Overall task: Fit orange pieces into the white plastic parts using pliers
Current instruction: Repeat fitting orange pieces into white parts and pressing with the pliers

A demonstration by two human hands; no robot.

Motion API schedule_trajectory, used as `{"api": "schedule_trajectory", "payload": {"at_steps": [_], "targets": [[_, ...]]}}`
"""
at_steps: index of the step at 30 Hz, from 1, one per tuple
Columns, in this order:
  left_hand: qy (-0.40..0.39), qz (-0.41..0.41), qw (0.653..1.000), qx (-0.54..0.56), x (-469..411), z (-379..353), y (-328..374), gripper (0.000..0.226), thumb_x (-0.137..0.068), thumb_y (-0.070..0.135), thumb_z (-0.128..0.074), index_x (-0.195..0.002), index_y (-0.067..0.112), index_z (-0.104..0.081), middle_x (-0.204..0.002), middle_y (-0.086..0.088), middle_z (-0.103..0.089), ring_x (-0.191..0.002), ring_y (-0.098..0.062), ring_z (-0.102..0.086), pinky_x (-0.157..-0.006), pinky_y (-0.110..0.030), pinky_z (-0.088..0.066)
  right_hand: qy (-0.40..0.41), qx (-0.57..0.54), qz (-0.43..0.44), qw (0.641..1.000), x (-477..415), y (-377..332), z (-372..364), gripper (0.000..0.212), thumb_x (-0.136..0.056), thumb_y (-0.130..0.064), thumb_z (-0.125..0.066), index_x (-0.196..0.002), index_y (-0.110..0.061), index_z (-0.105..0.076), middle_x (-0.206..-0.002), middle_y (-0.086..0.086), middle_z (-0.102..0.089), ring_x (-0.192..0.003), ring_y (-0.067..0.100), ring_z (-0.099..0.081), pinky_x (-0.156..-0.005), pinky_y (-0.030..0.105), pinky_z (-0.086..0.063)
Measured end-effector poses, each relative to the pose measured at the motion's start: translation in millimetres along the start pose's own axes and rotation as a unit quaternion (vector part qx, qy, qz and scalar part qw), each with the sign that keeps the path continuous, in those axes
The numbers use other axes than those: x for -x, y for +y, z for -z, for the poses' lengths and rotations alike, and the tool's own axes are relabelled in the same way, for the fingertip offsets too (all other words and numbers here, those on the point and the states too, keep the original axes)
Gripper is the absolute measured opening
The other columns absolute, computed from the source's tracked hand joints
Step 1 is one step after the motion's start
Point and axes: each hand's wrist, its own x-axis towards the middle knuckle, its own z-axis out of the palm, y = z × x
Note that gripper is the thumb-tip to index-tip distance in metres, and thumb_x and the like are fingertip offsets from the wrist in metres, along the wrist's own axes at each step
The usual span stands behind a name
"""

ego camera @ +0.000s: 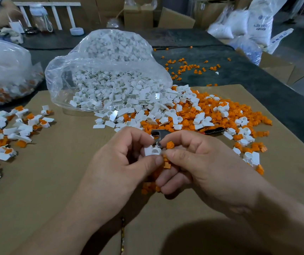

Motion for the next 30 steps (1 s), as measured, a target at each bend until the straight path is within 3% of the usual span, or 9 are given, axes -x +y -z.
{"api": "schedule_trajectory", "payload": {"at_steps": [4, 8, 13, 17, 23, 27, 30], "targets": [[-0.012, 0.016, 1.0, 0.011, 1.0, 0.7, 0.2, 0.028, -0.066, 0.046, -0.076, -0.091, 0.041, -0.065, -0.064, 0.006, -0.055, -0.054, -0.006, -0.053, -0.049, -0.021, -0.045, 0.056, 0.205, 0.043, 0.976, 3.3, 1.7, 0.2, 0.016, -0.099, -0.027, -0.05, -0.111, -0.036, -0.058, -0.073, 0.005, -0.072, -0.062, 0.021, -0.071, -0.059, 0.029, -0.058], [-0.014, 0.023, 0.998, 0.051, 1.2, -0.6, 2.6, 0.022, -0.069, 0.042, -0.072, -0.091, 0.044, -0.069, -0.064, 0.009, -0.059, -0.051, -0.004, -0.06, -0.046, -0.013, -0.047, 0.096, 0.291, 0.086, 0.948, 6.2, 1.7, -1.6, 0.018, -0.097, -0.037, -0.051, -0.109, -0.048, -0.057, -0.069, -0.002, -0.069, -0.053, 0.014, -0.066, -0.049, 0.023, -0.054], [0.008, 0.02, 0.995, 0.099, -0.6, -2.8, 1.4, 0.028, -0.069, 0.042, -0.084, -0.094, 0.04, -0.073, -0.067, 0.008, -0.066, -0.059, -0.008, -0.064, -0.052, -0.021, -0.052, 0.075, 0.239, 0.092, 0.964, 6.2, 0.5, -1.8, 0.023, -0.098, -0.033, -0.05, -0.111, -0.049, -0.059, -0.064, 0.005, -0.066, -0.049, 0.018, -0.062, -0.049, 0.034, -0.056], [0.016, -0.002, 0.992, 0.128, 0.3, -2.3, 1.4, 0.023, -0.068, 0.038, -0.082, -0.09, 0.035, -0.075, -0.066, 0.006, -0.067, -0.059, -0.008, -0.065, -0.052, -0.016, -0.051, 0.028, 0.144, 0.076, 0.986, 4.7, 0.6, -0.3, 0.025, -0.09, -0.037, -0.054, -0.113, -0.04, -0.064, -0.062, 0.009, -0.064, -0.048, 0.021, -0.059, -0.049, 0.042, -0.053], [0.006, 0.032, 0.984, 0.175, 1.4, -2.4, -0.3, 0.026, -0.07, 0.043, -0.077, -0.091, 0.028, -0.075, -0.07, -0.003, -0.068, -0.062, -0.018, -0.069, -0.053, -0.029, -0.053, 0.077, 0.15, 0.069, 0.983, 6.5, 0.8, 2.2, 0.029, -0.088, -0.042, -0.061, -0.117, -0.047, -0.061, -0.058, 0.002, -0.06, -0.047, 0.015, -0.054, -0.049, 0.035, -0.048], [0.014, 0.055, 0.983, 0.172, 0.7, -3.4, -1.2, 0.019, -0.071, 0.034, -0.079, -0.089, 0.028, -0.075, -0.067, -0.005, -0.067, -0.056, -0.018, -0.067, -0.048, -0.025, -0.051, 0.111, 0.331, 0.123, 0.929, 8.7, -3.6, 0.0, 0.033, -0.096, -0.041, -0.046, -0.128, -0.045, -0.054, -0.073, -0.03, -0.058, -0.062, -0.002, -0.06, -0.055, 0.012, -0.045], [0.021, 0.052, 0.988, 0.142, 0.1, -4.6, -1.5, 0.015, -0.075, 0.032, -0.073, -0.089, 0.033, -0.074, -0.064, -0.005, -0.067, -0.053, -0.015, -0.065, -0.048, -0.023, -0.05, 0.107, 0.467, 0.143, 0.866, 8.6, -7.3, -7.4, 0.04, -0.095, -0.046, -0.034, -0.131, -0.043, -0.05, -0.088, -0.032, -0.049, -0.084, -0.01, -0.05, -0.07, 0.009, -0.037]]}}
